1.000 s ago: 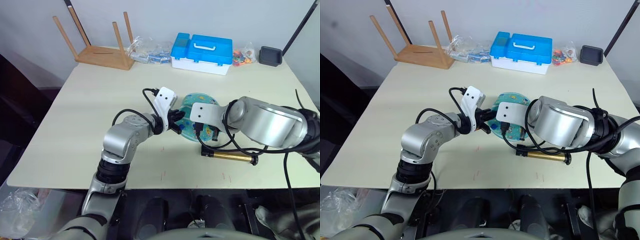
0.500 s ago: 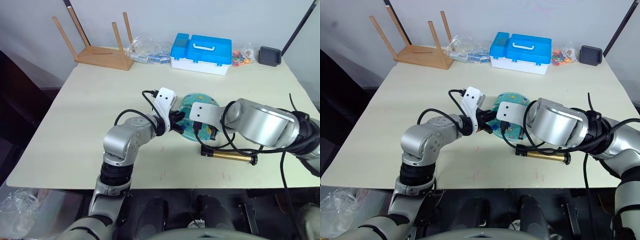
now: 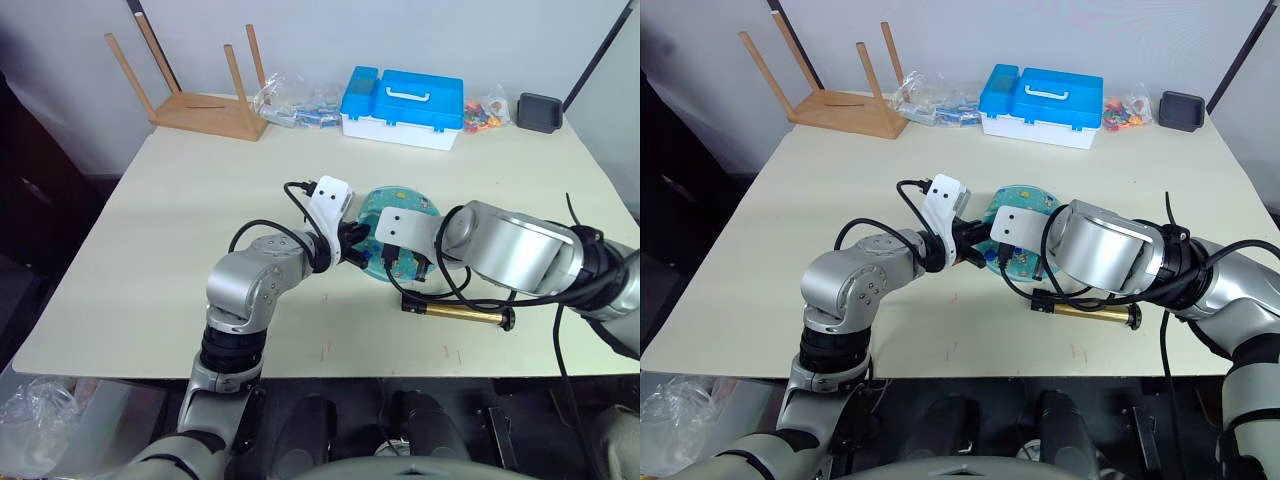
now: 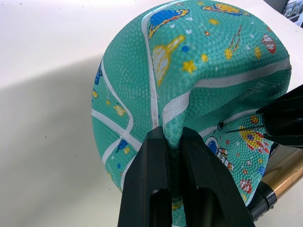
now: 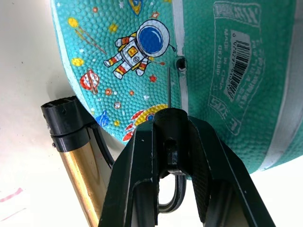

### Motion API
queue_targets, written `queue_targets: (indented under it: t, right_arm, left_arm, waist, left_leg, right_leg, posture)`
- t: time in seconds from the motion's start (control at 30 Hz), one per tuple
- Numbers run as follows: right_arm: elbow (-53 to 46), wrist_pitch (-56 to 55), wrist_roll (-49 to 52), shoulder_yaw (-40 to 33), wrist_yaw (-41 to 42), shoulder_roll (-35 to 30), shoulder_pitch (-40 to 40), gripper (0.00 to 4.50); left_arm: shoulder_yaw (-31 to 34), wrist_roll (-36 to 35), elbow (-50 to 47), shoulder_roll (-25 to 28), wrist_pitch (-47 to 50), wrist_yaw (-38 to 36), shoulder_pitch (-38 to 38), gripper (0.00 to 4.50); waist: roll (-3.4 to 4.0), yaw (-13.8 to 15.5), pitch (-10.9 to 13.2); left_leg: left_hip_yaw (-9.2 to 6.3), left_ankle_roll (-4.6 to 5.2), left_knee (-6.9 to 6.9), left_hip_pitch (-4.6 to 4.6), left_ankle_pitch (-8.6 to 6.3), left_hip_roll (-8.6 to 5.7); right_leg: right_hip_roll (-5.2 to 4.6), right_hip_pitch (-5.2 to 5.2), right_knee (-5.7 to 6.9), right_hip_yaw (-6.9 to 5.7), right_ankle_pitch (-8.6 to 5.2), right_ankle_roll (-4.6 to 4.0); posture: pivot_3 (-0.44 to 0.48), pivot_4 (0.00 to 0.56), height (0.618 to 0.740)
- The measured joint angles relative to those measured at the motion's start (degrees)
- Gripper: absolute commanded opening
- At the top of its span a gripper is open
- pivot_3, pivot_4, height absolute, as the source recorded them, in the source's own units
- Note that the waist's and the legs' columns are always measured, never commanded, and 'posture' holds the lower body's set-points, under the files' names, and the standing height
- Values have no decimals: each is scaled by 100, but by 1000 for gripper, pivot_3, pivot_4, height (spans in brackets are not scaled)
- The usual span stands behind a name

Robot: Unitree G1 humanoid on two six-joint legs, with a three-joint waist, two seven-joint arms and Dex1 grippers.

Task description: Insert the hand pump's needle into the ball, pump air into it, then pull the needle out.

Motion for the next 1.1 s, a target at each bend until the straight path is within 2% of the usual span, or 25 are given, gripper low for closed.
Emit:
queue_targets:
  t: [1.1]
  right_arm:
    - [135, 0, -161, -174, -12, 105, 139, 339]
  left_arm:
    - [0, -1, -49, 7, 38, 5, 15, 0]
  waist:
    - [0, -2, 0]
  left_leg:
    - [-2, 0, -4, -2, 0, 1]
  right_leg:
    - [0, -1, -4, -3, -1, -1]
  posture:
    - [0, 150, 740]
